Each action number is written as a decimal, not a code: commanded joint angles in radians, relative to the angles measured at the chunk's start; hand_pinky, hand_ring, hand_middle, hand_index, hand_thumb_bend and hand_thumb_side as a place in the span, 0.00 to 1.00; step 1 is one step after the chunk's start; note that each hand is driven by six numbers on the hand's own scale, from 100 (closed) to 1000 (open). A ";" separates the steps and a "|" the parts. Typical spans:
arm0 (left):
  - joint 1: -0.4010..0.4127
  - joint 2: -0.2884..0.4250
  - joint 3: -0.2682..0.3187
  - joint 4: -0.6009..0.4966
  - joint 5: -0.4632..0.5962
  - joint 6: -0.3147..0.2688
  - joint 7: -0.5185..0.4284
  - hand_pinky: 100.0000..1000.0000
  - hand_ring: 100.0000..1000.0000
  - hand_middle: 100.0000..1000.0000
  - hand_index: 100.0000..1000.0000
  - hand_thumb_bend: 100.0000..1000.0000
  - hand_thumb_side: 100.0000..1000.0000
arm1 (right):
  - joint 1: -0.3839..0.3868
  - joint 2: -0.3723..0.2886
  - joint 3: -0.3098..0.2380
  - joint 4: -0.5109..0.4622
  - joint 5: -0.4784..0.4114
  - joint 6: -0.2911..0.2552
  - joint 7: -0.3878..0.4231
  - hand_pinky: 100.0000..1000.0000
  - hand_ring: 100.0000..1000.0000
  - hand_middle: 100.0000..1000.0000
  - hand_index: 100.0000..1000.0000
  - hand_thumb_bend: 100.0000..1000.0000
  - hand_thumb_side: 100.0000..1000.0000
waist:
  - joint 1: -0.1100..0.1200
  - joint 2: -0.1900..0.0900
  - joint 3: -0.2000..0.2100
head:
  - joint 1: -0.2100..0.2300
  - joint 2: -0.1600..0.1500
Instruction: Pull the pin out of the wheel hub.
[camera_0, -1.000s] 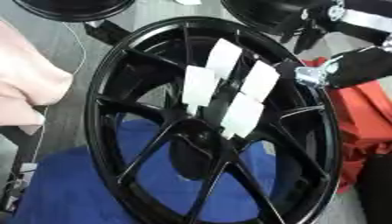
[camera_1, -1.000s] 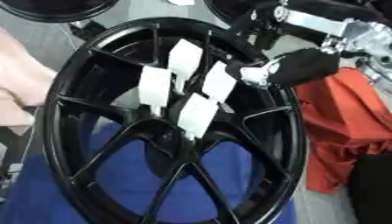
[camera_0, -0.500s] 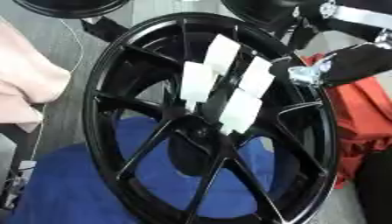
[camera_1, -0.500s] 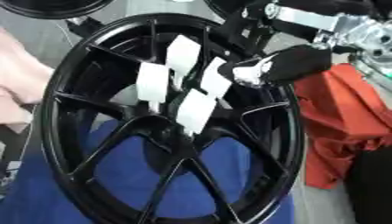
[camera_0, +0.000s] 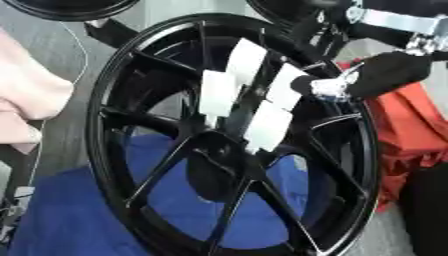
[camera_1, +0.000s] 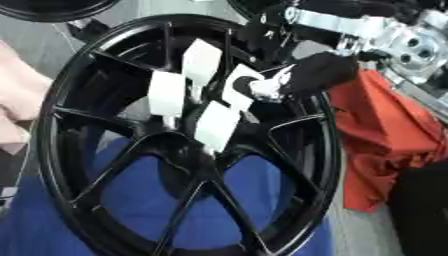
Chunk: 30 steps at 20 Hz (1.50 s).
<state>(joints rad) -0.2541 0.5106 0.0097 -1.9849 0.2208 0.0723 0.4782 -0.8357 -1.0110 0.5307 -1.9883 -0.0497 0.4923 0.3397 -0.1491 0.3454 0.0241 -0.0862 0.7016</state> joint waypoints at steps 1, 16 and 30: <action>-0.005 0.014 0.002 -0.015 0.001 0.000 -0.002 0.89 0.54 0.46 0.61 0.00 0.60 | -0.015 -0.012 -0.007 -0.012 0.009 0.025 0.004 0.67 0.69 0.73 0.85 0.31 0.42 | 0.009 -0.015 -0.002 | -0.005 -0.008; -0.003 0.014 -0.001 -0.015 -0.006 0.002 -0.003 0.89 0.54 0.46 0.61 0.00 0.61 | -0.021 0.021 0.004 -0.012 0.015 0.089 0.029 0.67 0.69 0.72 0.84 0.33 0.39 | -0.001 0.006 0.005 | -0.006 -0.022; -0.001 0.013 -0.003 -0.015 -0.014 0.002 -0.008 0.89 0.54 0.46 0.61 0.00 0.61 | -0.007 0.031 -0.007 0.004 0.023 0.122 0.043 0.64 0.64 0.66 0.81 0.34 0.37 | -0.008 0.018 0.010 | -0.005 -0.029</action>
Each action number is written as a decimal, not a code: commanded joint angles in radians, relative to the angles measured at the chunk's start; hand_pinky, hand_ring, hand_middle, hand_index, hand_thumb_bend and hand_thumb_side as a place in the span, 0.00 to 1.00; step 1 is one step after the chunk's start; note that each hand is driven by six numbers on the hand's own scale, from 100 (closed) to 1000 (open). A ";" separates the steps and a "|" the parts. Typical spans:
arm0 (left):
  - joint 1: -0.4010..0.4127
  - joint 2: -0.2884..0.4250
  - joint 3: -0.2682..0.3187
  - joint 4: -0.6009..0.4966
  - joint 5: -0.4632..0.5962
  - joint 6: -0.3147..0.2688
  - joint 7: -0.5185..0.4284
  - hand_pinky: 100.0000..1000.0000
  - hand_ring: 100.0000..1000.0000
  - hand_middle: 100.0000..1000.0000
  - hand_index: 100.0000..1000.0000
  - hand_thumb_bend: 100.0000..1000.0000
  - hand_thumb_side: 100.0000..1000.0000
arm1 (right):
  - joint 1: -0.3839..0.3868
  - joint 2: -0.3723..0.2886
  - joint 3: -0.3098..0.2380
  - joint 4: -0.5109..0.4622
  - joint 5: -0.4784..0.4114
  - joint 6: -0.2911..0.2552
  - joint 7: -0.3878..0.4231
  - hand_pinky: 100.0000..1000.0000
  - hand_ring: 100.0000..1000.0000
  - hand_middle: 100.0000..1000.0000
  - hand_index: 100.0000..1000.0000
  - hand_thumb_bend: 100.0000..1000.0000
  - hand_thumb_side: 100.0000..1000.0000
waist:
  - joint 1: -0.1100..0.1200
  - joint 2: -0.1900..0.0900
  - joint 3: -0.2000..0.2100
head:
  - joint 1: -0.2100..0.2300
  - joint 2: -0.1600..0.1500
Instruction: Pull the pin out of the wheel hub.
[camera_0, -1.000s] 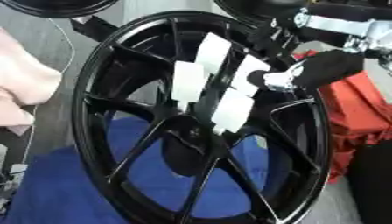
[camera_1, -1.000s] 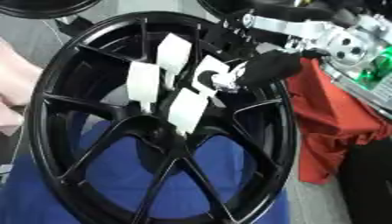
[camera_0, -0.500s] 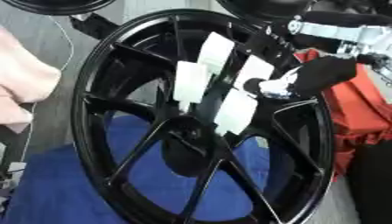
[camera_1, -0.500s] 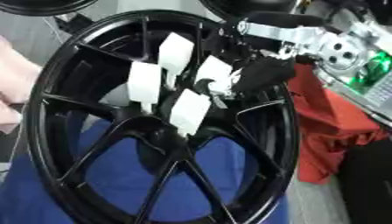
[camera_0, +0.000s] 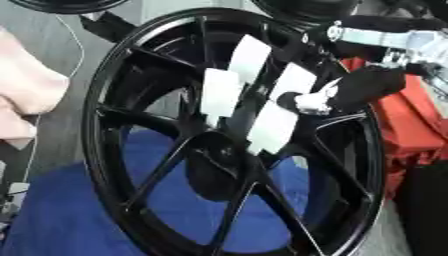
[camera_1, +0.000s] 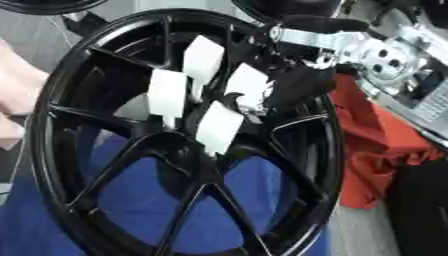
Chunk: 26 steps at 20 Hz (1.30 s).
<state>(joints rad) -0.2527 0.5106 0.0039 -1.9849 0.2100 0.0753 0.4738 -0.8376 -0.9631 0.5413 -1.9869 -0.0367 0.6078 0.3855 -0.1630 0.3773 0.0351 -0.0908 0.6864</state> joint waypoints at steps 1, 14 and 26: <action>-0.002 0.013 0.002 -0.015 -0.003 -0.001 -0.004 0.89 0.54 0.46 0.61 0.00 0.61 | -0.004 -0.017 -0.018 0.004 0.010 0.010 -0.005 0.64 0.64 0.65 0.81 0.34 0.38 | 0.005 -0.013 -0.001 | -0.001 -0.014; -0.002 0.011 0.001 -0.015 -0.010 -0.004 -0.015 0.89 0.55 0.46 0.61 0.00 0.61 | 0.019 -0.035 -0.028 -0.003 0.068 0.043 -0.006 0.64 0.64 0.60 0.81 0.35 0.39 | 0.011 -0.010 -0.011 | 0.003 -0.015; -0.005 0.009 -0.002 -0.015 -0.010 -0.008 -0.026 0.89 0.55 0.46 0.61 0.00 0.61 | 0.016 -0.030 -0.033 -0.006 0.057 0.048 -0.010 0.62 0.60 0.49 0.71 0.36 0.36 | 0.018 -0.008 -0.015 | 0.000 -0.019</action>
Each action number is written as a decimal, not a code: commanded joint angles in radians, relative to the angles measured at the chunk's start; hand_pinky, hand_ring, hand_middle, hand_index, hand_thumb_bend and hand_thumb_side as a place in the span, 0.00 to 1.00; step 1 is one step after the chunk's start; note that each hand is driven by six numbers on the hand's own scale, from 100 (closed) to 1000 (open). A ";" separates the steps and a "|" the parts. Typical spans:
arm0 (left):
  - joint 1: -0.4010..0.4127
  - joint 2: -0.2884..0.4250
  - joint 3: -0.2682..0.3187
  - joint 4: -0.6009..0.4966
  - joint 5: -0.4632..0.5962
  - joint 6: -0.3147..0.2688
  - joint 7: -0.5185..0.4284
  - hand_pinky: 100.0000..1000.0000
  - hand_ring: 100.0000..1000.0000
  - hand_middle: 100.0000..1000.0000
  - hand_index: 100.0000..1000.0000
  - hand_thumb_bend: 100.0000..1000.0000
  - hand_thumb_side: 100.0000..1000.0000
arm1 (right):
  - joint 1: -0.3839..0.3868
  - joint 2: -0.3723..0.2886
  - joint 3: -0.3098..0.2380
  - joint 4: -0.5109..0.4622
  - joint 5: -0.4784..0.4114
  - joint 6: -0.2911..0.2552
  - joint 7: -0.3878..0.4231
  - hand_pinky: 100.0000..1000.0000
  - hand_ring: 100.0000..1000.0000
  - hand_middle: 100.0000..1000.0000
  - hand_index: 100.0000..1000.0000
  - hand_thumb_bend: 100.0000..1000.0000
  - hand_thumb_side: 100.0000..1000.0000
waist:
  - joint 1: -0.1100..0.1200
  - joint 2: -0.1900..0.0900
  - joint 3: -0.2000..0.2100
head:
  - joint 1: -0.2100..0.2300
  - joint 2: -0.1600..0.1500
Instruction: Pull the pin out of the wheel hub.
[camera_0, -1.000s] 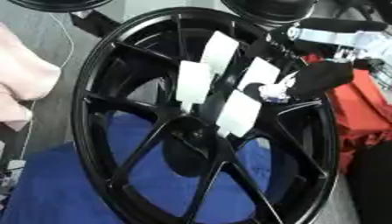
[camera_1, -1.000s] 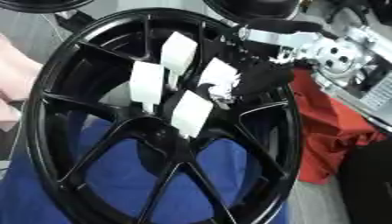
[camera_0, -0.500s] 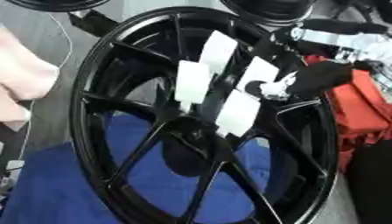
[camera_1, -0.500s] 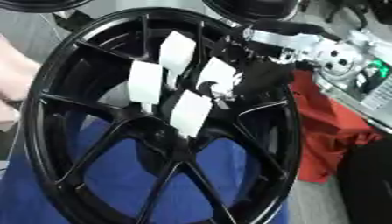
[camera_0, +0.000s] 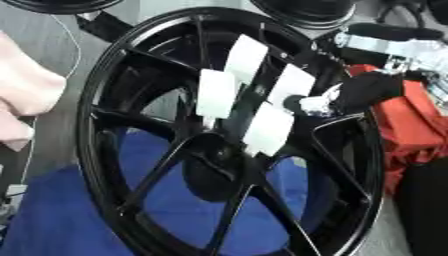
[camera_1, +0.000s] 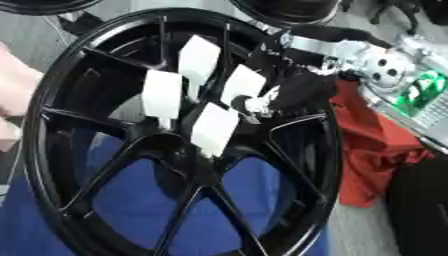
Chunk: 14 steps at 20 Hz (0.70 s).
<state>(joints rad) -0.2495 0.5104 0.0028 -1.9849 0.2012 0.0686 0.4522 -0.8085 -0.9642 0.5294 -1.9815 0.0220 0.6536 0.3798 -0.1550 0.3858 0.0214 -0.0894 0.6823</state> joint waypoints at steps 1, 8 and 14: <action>-0.008 0.009 -0.001 -0.015 -0.001 -0.001 -0.004 0.89 0.55 0.46 0.61 0.00 0.61 | -0.014 -0.027 -0.022 -0.011 -0.003 0.002 -0.007 0.61 0.59 0.48 0.70 0.36 0.35 | 0.010 -0.016 -0.001 | -0.002 -0.015; -0.009 0.008 -0.002 -0.015 -0.001 0.000 -0.007 0.89 0.55 0.46 0.61 0.00 0.61 | -0.020 -0.012 -0.020 -0.003 -0.016 0.003 -0.023 0.59 0.57 0.46 0.68 0.37 0.30 | 0.007 -0.013 0.004 | -0.005 -0.017; -0.008 0.008 -0.002 -0.015 -0.003 0.001 -0.009 0.89 0.55 0.46 0.61 0.00 0.61 | -0.026 0.004 -0.016 0.008 -0.018 0.011 -0.023 0.58 0.56 0.45 0.67 0.38 0.27 | 0.001 -0.007 0.012 | -0.007 -0.019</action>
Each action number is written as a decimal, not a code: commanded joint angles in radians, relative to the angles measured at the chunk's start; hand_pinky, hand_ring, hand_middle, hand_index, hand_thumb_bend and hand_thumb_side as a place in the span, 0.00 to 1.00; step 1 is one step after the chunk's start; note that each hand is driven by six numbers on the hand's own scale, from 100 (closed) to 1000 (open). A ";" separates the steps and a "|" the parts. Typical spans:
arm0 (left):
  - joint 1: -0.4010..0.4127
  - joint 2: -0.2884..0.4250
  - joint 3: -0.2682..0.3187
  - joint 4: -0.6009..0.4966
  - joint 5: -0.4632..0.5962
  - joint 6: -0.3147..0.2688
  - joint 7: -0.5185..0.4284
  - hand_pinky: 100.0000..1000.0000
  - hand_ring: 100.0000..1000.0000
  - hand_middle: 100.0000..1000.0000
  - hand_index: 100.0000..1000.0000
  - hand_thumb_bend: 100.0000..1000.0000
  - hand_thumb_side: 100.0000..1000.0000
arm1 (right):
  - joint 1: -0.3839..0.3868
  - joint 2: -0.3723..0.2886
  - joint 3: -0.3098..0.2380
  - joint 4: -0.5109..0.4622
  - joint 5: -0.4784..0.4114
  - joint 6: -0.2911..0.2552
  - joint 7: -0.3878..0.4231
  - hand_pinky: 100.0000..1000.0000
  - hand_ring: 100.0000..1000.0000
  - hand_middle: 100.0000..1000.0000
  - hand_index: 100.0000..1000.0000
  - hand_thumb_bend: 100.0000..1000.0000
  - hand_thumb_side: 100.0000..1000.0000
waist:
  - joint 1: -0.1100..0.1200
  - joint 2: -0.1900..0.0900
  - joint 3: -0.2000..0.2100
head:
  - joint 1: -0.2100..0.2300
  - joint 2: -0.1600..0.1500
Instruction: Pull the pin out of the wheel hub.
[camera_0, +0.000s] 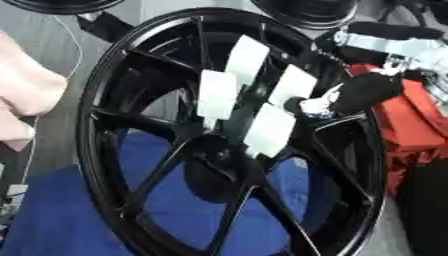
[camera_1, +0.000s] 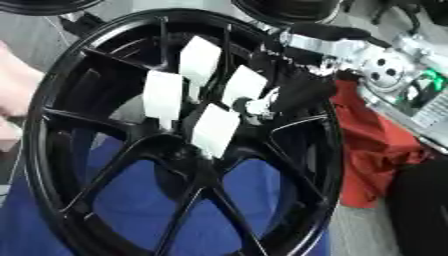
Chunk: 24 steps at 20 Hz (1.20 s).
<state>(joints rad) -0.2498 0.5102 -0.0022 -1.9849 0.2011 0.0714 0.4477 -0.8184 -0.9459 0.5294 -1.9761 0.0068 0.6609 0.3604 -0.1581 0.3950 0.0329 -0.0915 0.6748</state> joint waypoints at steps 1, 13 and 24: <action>-0.008 0.008 0.002 -0.015 -0.003 -0.001 -0.005 0.89 0.55 0.46 0.61 0.00 0.60 | -0.017 -0.012 -0.016 0.005 -0.003 0.006 -0.004 0.57 0.55 0.45 0.66 0.39 0.27 | 0.003 -0.015 0.002 | -0.005 -0.011; -0.006 0.008 0.000 -0.015 -0.008 0.002 -0.012 0.90 0.55 0.46 0.61 0.00 0.61 | -0.025 0.014 -0.015 0.018 -0.031 0.038 -0.048 0.51 0.48 0.39 0.60 0.39 0.18 | -0.005 -0.007 0.008 | -0.008 -0.012; -0.005 0.007 0.000 -0.015 -0.010 0.004 -0.017 0.90 0.55 0.46 0.61 0.00 0.61 | -0.032 0.016 -0.018 0.000 -0.067 0.040 -0.088 0.47 0.40 0.35 0.55 0.29 0.11 | -0.005 -0.007 0.006 | -0.010 -0.010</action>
<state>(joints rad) -0.2497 0.5098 -0.0028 -1.9849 0.1965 0.0770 0.4343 -0.8358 -0.9108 0.5297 -1.9585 -0.0527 0.7033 0.2799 -0.1700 0.4060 0.0404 -0.0988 0.6744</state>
